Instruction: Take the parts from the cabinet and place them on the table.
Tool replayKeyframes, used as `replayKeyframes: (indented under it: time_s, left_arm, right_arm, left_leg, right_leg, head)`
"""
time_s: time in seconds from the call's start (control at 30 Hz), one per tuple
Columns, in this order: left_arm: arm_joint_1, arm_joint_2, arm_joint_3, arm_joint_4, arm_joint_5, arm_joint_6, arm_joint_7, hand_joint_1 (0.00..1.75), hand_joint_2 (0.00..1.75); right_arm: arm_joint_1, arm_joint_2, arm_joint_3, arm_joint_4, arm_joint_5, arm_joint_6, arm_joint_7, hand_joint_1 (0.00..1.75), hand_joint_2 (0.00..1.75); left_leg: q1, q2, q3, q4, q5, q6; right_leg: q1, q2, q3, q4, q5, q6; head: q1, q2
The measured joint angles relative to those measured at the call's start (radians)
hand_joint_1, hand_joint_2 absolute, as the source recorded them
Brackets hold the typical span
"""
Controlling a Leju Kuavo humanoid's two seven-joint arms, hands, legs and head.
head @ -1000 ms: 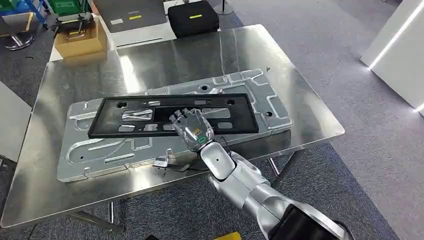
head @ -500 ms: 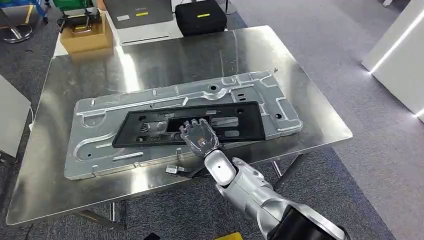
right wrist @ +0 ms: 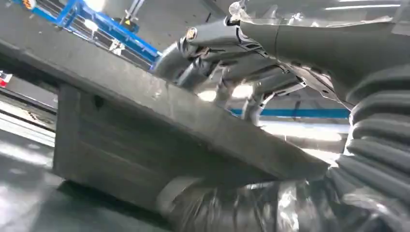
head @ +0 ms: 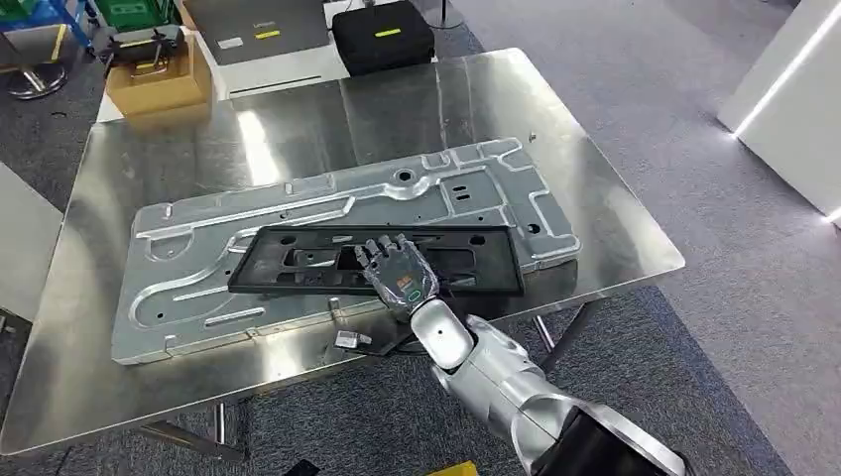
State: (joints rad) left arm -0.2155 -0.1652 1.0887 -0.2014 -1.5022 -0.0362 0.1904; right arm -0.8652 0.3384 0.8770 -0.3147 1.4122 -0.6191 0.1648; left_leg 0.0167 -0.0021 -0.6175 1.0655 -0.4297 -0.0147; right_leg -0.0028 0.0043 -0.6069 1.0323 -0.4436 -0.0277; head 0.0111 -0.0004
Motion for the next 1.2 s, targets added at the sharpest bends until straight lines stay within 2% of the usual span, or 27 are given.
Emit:
replayKeyframes:
  time_s: [0.03, 0.07, 0.13, 0.17, 0.23, 0.27, 0.33, 0.37, 0.4, 0.43, 0.5, 0.53, 0.57, 0.63, 0.67, 0.7, 0.73, 0.77, 0.83, 0.87, 0.9, 0.93, 1.0, 1.03, 1.07, 1.17, 1.2]
  left_arm:
    - [-0.001, 0.000, 0.000, 0.000, 0.000, -0.001, 0.000, 0.00, 1.75]
    - [-0.002, 0.000, 0.000, 0.000, 0.000, -0.003, 0.000, 0.00, 1.75]
    - [0.000, 0.000, 0.000, 0.000, 0.002, -0.003, 0.000, 0.00, 1.75]
    - [-0.001, 0.000, 0.000, 0.000, 0.002, -0.003, 0.000, 0.00, 1.75]
    - [0.000, 0.000, 0.000, 0.000, 0.002, -0.003, 0.001, 0.00, 1.75]
    - [-0.001, 0.000, 0.000, 0.000, 0.002, -0.004, 0.001, 0.00, 0.00]
    - [0.000, 0.000, 0.000, 0.000, 0.000, -0.006, 0.001, 0.00, 0.00]
    - [0.001, 0.000, 0.000, 0.000, 0.000, -0.006, 0.001, 0.00, 0.00]
    - [0.002, 0.000, 0.000, 0.000, 0.000, -0.006, 0.001, 0.00, 0.00]
    - [0.002, 0.000, 0.000, 0.000, 0.000, -0.005, 0.001, 0.00, 0.00]
    - [0.002, -0.001, 0.000, 0.000, 0.000, -0.005, -0.001, 0.00, 0.00]
    - [0.002, -0.002, 0.000, 0.000, 0.000, -0.003, -0.002, 0.00, 0.00]
    - [0.001, -0.002, 0.000, 0.000, 0.000, -0.002, -0.002, 0.00, 0.00]
    - [0.002, -0.002, 0.000, 0.000, 0.001, 0.002, -0.002, 0.00, 0.00]
    - [0.002, -0.002, 0.000, 0.000, 0.003, 0.007, -0.002, 0.00, 0.00]
    - [0.002, -0.002, 0.000, 0.000, 0.003, 0.013, -0.002, 0.00, 0.00]
    - [0.002, -0.001, 0.001, 0.000, 0.005, 0.017, -0.002, 0.00, 0.00]
    - [0.003, -0.001, 0.002, 0.000, 0.006, 0.019, -0.002, 0.00, 0.00]
    - [0.004, -0.001, 0.006, 0.000, 0.006, 0.023, -0.001, 0.00, 0.00]
    - [0.006, -0.001, 0.008, 0.000, 0.006, 0.023, -0.001, 0.00, 0.00]
    - [0.008, -0.001, 0.009, 0.000, 0.007, 0.024, -0.001, 0.00, 0.00]
    - [0.009, -0.001, 0.009, 0.000, 0.008, 0.024, -0.002, 0.00, 0.00]
    - [0.008, 0.000, 0.009, 0.000, 0.008, 0.025, -0.002, 0.00, 0.00]
    - [0.007, 0.000, 0.010, 0.000, 0.008, 0.026, -0.002, 0.00, 0.00]
    - [0.005, 0.000, 0.010, 0.000, 0.008, 0.026, -0.002, 0.00, 0.00]
    - [0.008, 0.000, 0.011, 0.000, 0.009, 0.027, -0.003, 0.00, 0.00]
    - [0.009, 0.001, 0.011, 0.000, 0.009, 0.027, -0.003, 0.00, 0.00]
  right_arm:
    - [-0.001, 0.000, -0.002, 0.000, 0.000, 0.000, -0.001, 0.00, 0.00]
    - [-0.001, 0.000, -0.004, 0.000, 0.000, 0.000, -0.001, 0.00, 0.00]
    - [-0.001, 0.000, -0.007, 0.000, 0.000, 0.000, -0.006, 0.00, 0.00]
    - [-0.002, 0.000, -0.007, 0.000, 0.000, 0.000, -0.006, 0.00, 0.00]
    - [-0.003, 0.000, -0.011, 0.000, 0.000, 0.000, -0.006, 0.00, 0.00]
    - [-0.004, 0.000, -0.015, 0.000, -0.002, 0.000, -0.006, 0.00, 0.00]
    - [0.000, -0.001, -0.022, 0.002, -0.011, 0.003, -0.009, 0.00, 0.00]
    - [0.002, -0.002, -0.026, 0.003, -0.019, 0.005, -0.012, 0.00, 0.00]
    - [0.003, -0.003, -0.030, 0.004, -0.027, 0.006, -0.016, 0.00, 0.00]
    - [0.003, -0.003, -0.036, 0.004, -0.036, 0.007, -0.020, 0.00, 0.00]
    - [0.000, -0.004, -0.052, 0.004, -0.049, 0.009, -0.028, 0.00, 0.00]
    - [-0.002, -0.004, -0.059, 0.004, -0.052, 0.011, -0.030, 0.00, 0.00]
    - [-0.004, -0.004, -0.064, 0.004, -0.056, 0.016, -0.031, 0.00, 0.00]
    - [-0.004, -0.006, -0.077, 0.004, -0.063, 0.019, -0.032, 0.00, 0.00]
    - [-0.005, -0.006, -0.080, 0.004, -0.063, 0.019, -0.032, 0.00, 0.00]
    - [-0.006, -0.006, -0.084, 0.004, -0.063, 0.019, -0.032, 0.00, 0.00]
    - [-0.007, -0.007, -0.085, 0.004, -0.063, 0.019, -0.032, 0.00, 0.00]
    - [-0.009, -0.007, -0.089, 0.004, -0.063, 0.021, -0.032, 0.00, 0.00]
    - [-0.008, -0.008, -0.099, 0.005, -0.063, 0.024, -0.032, 0.00, 0.00]
    - [-0.007, -0.008, -0.101, 0.005, -0.063, 0.026, -0.032, 0.00, 0.00]
    - [-0.007, -0.008, -0.102, 0.005, -0.063, 0.027, -0.032, 0.00, 0.00]
    - [-0.007, -0.008, -0.103, 0.005, -0.063, 0.031, -0.032, 0.00, 0.00]
    - [-0.007, -0.008, -0.108, 0.005, -0.063, 0.035, -0.032, 0.00, 0.00]
    - [-0.009, -0.008, -0.109, 0.005, -0.063, 0.036, -0.031, 0.00, 0.00]
    - [-0.011, -0.009, -0.110, 0.005, -0.063, 0.036, -0.031, 0.00, 0.00]
    - [-0.011, -0.008, -0.117, 0.005, -0.063, 0.039, -0.031, 0.00, 0.00]
    - [-0.011, -0.010, -0.122, 0.005, -0.064, 0.039, -0.031, 0.00, 0.00]
  left_leg:
    - [-0.004, -0.001, 0.020, -0.029, -0.018, 0.003]
    - [-0.007, -0.004, 0.017, -0.039, -0.014, 0.011]
    - [-0.009, -0.004, 0.014, -0.037, -0.014, 0.019]
    - [-0.005, -0.005, 0.016, -0.041, -0.011, 0.027]
    - [0.001, -0.003, 0.021, -0.050, -0.005, 0.037]
    - [0.000, -0.001, 0.020, -0.050, -0.005, 0.046]
    - [-0.001, 0.000, 0.019, -0.049, -0.006, 0.047]
    - [-0.001, -0.001, 0.019, -0.049, -0.006, 0.046]
    - [-0.001, -0.001, 0.019, -0.048, -0.006, 0.046]
    - [-0.001, -0.002, 0.019, -0.048, -0.006, 0.046]
    - [-0.001, -0.004, 0.022, -0.046, -0.008, 0.042]
    - [-0.002, -0.004, 0.020, -0.046, -0.010, 0.039]
    - [-0.008, -0.005, 0.017, -0.042, -0.011, 0.033]
    - [-0.006, -0.004, 0.017, -0.047, -0.009, 0.023]
    - [-0.004, -0.004, 0.020, -0.051, -0.007, 0.015]
    - [-0.003, -0.004, 0.015, -0.046, -0.015, 0.009]
    - [-0.002, -0.003, 0.011, -0.023, -0.036, 0.007]
    - [-0.002, -0.003, -0.011, 0.032, -0.075, 0.005]
    - [0.000, -0.003, -0.079, 0.192, -0.157, -0.001]
    - [0.000, -0.003, -0.102, 0.248, -0.173, -0.004]
    - [0.000, -0.003, -0.103, 0.256, -0.165, -0.006]
    - [0.001, -0.003, -0.079, 0.214, -0.134, -0.005]
    - [0.001, -0.002, 0.014, 0.044, -0.053, 0.000]
    - [0.000, -0.002, 0.046, -0.028, -0.045, 0.004]
    - [-0.007, -0.003, 0.053, -0.037, -0.044, 0.007]
    - [-0.010, -0.006, 0.042, -0.032, -0.033, 0.023]
    - [-0.002, -0.004, 0.041, -0.043, -0.021, 0.034]
  right_leg:
    - [0.006, 0.000, -0.004, 0.004, -0.003, 0.005]
    - [0.007, 0.001, -0.008, 0.007, -0.003, 0.008]
    - [0.006, -0.002, -0.006, 0.002, 0.001, 0.017]
    - [0.008, -0.002, -0.005, 0.001, 0.001, 0.023]
    - [0.005, -0.002, -0.023, 0.042, -0.031, 0.036]
    - [0.003, -0.002, -0.054, 0.108, -0.070, 0.039]
    - [0.000, -0.002, -0.133, 0.272, -0.137, 0.044]
    - [-0.002, -0.002, -0.156, 0.316, -0.142, 0.045]
    - [-0.003, -0.002, -0.155, 0.309, -0.124, 0.045]
    - [-0.003, -0.002, -0.134, 0.261, -0.089, 0.043]
    - [-0.003, -0.002, -0.043, 0.076, 0.000, 0.034]
    - [-0.001, -0.002, -0.016, 0.013, 0.001, 0.028]
    - [0.006, -0.002, -0.010, 0.003, 0.001, 0.027]
    - [0.008, 0.000, -0.012, 0.005, 0.001, 0.021]
    - [0.009, 0.001, -0.012, 0.002, 0.003, 0.014]
    - [-0.001, 0.000, -0.004, -0.012, 0.011, 0.003]
    - [-0.001, -0.003, -0.001, -0.014, 0.017, -0.003]
    - [-0.001, -0.004, -0.002, -0.014, 0.017, -0.006]
    - [0.001, -0.005, -0.006, -0.012, 0.018, -0.007]
    - [0.002, -0.006, -0.010, -0.009, 0.018, -0.007]
    - [0.002, -0.005, -0.013, -0.006, 0.018, -0.007]
    - [0.001, -0.005, -0.016, -0.003, 0.018, -0.007]
    - [0.001, -0.004, -0.019, 0.006, 0.018, -0.007]
    - [0.001, -0.005, -0.022, 0.010, 0.018, -0.005]
    - [0.009, -0.004, -0.029, 0.016, 0.020, 0.002]
    - [0.004, -0.004, -0.032, 0.010, 0.033, 0.022]
    - [0.008, -0.003, -0.036, 0.013, 0.033, 0.028]
  head:
    - [0.000, 0.000]
    - [0.001, 0.000]
    - [0.000, 0.000]
    - [0.000, 0.000]
    - [0.001, 0.000]
    - [0.000, 0.000]
    - [0.001, 0.000]
    - [0.001, 0.000]
    - [0.001, 0.000]
    - [0.001, 0.000]
    - [0.001, 0.000]
    - [0.001, 0.000]
    - [0.000, 0.000]
    - [0.000, 0.000]
    - [0.001, 0.000]
    - [0.000, 0.000]
    - [0.000, 0.000]
    - [-0.001, 0.000]
    - [0.000, 0.000]
    - [0.000, 0.000]
    - [0.000, 0.000]
    - [0.000, 0.000]
    - [0.000, 0.000]
    - [0.000, 0.000]
    - [0.000, 0.000]
    - [0.000, 0.000]
    - [0.001, 0.000]
